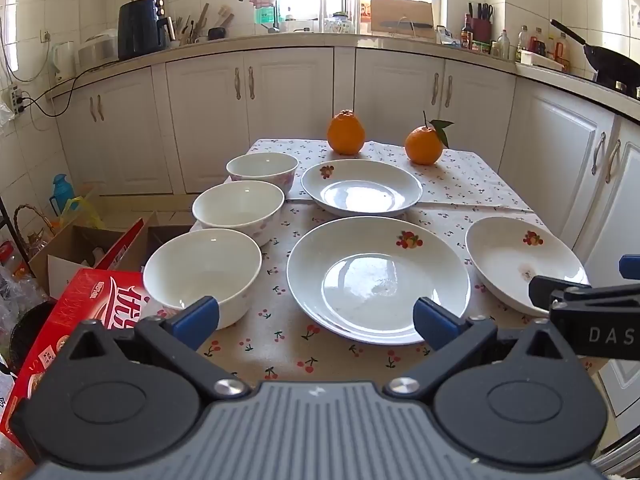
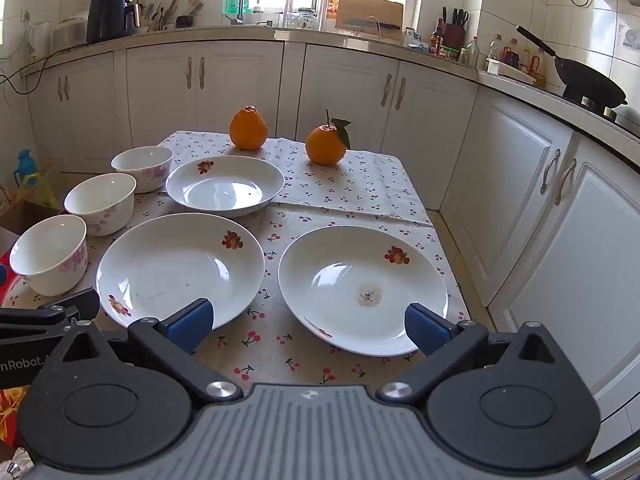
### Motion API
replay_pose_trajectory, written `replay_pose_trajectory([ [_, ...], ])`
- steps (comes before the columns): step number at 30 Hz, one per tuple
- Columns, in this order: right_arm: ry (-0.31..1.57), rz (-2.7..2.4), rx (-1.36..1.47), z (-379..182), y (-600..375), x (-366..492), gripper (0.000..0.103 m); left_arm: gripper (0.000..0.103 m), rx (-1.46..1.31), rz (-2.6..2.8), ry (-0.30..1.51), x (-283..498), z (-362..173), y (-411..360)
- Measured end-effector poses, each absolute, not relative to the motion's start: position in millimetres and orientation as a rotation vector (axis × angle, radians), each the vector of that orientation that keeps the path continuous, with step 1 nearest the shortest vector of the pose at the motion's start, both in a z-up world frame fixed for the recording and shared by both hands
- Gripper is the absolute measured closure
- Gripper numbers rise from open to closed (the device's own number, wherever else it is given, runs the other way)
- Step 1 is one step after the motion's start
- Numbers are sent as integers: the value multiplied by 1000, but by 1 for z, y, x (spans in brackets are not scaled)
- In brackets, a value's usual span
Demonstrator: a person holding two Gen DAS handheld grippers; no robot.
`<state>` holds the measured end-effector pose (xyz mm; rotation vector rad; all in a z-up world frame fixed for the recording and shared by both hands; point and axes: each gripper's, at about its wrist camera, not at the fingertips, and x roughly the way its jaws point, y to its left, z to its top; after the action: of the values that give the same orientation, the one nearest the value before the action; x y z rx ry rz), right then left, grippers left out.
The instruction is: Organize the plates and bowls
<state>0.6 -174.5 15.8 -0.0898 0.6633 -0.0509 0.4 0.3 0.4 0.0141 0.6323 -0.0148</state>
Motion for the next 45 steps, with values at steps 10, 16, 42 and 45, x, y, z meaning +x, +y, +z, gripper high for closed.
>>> replay_pose_trajectory([
  [10,664,-52,-98,17,-173,0,0,1,35,2,622,0,4,-7],
  [16,660,-51,-98,15,-173,-2,0,1,30,-1,611,-3,2,-1],
  [42,651,-51,-104,18,-173,-3,0,1,28,1,606,-4,4,0],
  [45,648,-50,-104,19,-172,-4,0,1,27,2,606,-4,4,0],
])
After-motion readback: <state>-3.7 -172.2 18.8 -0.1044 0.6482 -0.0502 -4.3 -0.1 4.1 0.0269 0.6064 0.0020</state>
